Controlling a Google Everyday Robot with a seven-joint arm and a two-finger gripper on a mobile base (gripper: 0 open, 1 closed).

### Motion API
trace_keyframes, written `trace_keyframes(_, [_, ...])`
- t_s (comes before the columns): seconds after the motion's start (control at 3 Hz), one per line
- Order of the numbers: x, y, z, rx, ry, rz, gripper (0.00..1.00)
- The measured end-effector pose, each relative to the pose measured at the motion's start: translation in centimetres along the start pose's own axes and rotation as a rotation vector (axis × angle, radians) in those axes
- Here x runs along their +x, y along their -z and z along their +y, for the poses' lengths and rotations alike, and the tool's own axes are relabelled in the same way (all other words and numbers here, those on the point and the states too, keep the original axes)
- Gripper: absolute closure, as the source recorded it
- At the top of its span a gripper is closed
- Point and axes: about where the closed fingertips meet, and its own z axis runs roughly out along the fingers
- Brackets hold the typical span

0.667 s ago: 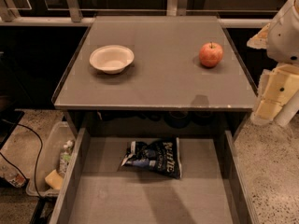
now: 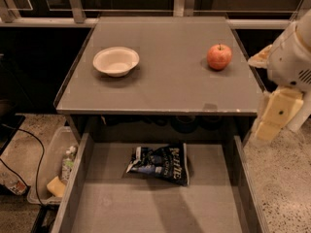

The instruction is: Pick blue chip bag from top drawer and place on counter

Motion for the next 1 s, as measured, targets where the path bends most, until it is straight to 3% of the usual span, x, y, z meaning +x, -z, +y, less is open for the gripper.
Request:
trace_keyframes(0.33, [-0.1,-4.7,3.3,-0.044,0.001,-0.089,0.0])
trace_keyframes(0.67, [0.2,-11.1,7.3,-0.099,-0.015,-0.238,0.0])
trace_keyframes(1.0, [0.1,-11.6,7.6,-0.099,-0.012,-0.229,0.0])
